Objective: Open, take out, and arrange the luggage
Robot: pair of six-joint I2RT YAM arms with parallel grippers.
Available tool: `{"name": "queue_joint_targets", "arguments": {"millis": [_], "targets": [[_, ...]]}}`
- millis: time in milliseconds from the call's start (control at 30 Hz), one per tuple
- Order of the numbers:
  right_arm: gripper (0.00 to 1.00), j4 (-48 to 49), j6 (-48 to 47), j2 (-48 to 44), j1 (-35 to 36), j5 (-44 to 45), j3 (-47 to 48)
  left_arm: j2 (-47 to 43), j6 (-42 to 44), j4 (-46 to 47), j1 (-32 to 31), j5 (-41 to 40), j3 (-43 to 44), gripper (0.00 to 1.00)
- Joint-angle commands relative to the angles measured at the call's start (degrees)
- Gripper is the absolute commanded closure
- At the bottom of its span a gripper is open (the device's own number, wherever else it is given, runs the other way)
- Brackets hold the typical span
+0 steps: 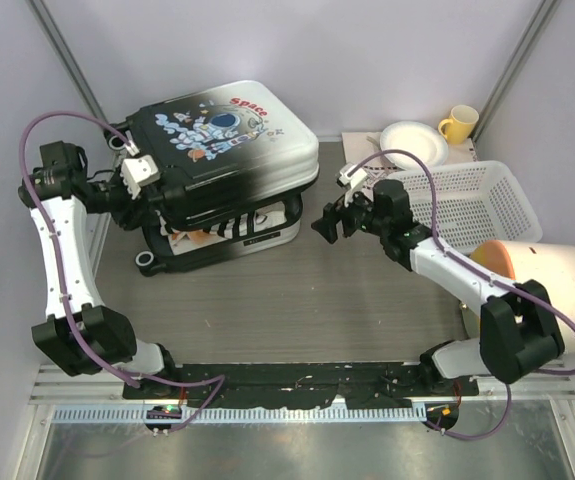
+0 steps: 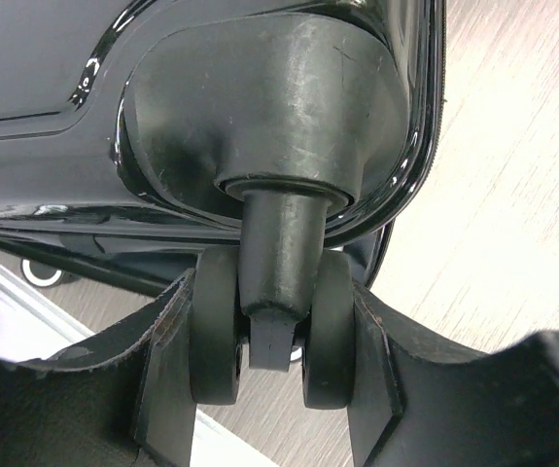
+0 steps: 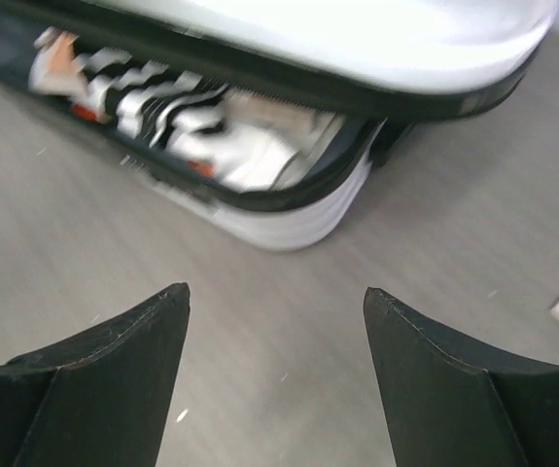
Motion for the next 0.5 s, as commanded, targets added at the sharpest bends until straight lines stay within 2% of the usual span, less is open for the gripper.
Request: {"name": "queue_joint_targets", "arguments": {"millis": [0,100,400,467], "targets": [[0.22,23.5,-2.0,5.8,2.2,10.8,1.6,-1.9,-13.6,10.3,0.9,6.3,3.7,1.0],[0.22,31.7,-4.6,8.6,6.3,17.5,1.3,-1.7,-19.8,15.0,1.7,7.6,4.0,1.0],[0.22,37.9,-4.8,20.2,15.0,22.2,10.3,-0.3,-23.5,18.2,2.0,7.7,5.5,1.0],[0.22,39.1,-6.4,23.7,15.4,24.3,14.8,-0.3,-24.9,18.5,2.2,7.7,5.8,1.0]]}}
